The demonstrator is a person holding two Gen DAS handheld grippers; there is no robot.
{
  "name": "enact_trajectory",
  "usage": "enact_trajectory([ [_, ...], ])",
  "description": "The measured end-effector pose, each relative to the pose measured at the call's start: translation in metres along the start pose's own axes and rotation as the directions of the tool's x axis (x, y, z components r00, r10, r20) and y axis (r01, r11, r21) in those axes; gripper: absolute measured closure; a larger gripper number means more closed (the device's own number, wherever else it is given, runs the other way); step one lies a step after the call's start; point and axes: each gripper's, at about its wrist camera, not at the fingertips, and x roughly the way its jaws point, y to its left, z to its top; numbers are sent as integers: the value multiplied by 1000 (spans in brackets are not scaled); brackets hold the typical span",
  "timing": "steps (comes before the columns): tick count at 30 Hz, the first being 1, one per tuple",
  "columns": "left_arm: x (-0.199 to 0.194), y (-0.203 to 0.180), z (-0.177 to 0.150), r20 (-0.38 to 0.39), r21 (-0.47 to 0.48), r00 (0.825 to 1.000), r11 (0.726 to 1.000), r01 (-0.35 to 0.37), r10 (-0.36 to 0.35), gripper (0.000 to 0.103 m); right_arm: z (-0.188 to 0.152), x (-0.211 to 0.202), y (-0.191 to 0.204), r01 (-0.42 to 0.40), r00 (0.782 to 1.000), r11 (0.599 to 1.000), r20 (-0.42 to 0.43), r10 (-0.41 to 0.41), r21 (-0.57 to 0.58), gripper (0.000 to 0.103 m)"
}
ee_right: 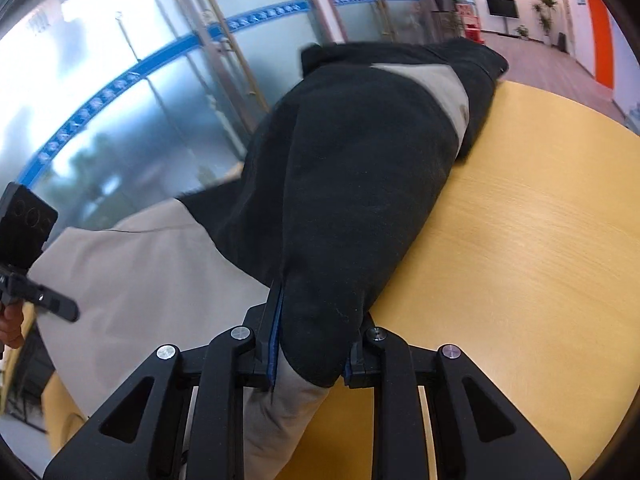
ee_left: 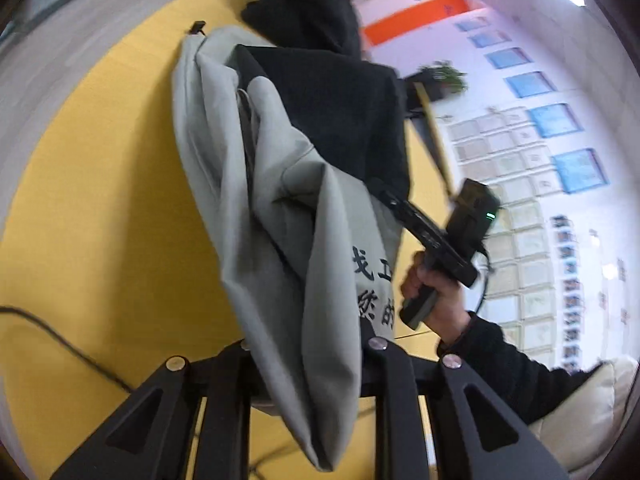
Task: Fold clothes
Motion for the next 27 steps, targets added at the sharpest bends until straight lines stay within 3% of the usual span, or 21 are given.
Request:
enact_trajectory([
  [6, -6, 33, 13, -36, 25, 998, 998, 58, -57, 84, 3, 7, -16, 67, 997, 998, -47, -67, 3, 82],
  [8, -3, 32, 36, -34, 23, 998, 998, 61, -60, 84, 3, 6, -21, 68, 997, 998, -47, -68, 16, 81],
  [12, -21, 46, 48, -39, 31, 998, 998, 55, -54, 84, -2, 1, -30, 64, 997, 998, -50, -63, 25, 80],
  [16, -38, 71, 41, -52, 39, 998, 999, 31, -29, 81, -7, -4, -39, 57, 996, 998, -70, -55, 25, 76],
  [19, -45, 72, 37, -58, 10, 997, 999, -45, 46, 70, 6, 15, -24, 75, 991, 997, -110, -71, 29, 67],
  [20, -48, 69, 33, -57, 5, 995, 996, -87, 88, 68, 9, 19, -18, 90, 988, 996, -125, -87, 20, 56],
  [22, -64, 51, 18, -17, 43, 986, 985, -164, 165, 66, 10, 6, -6, 138, 979, 989, -145, -144, -47, 45],
  [23, -71, 39, 8, 5, 81, 979, 975, -205, 206, 58, 6, -5, 2, 149, 975, 984, -152, -163, -102, 40],
  [24, -78, 25, -4, 26, 114, 972, 965, -235, 234, 40, 2, -17, 10, 146, 973, 978, -158, -170, -150, 37],
  [26, -92, -2, -29, 70, 175, 955, 939, -296, 288, 21, -6, -45, 28, 114, 973, 965, -172, -157, -236, 33],
  [27, -98, -14, -38, 95, 186, 952, 934, -304, 291, 20, -9, -59, 38, 88, 973, 959, -183, -141, -271, 33],
])
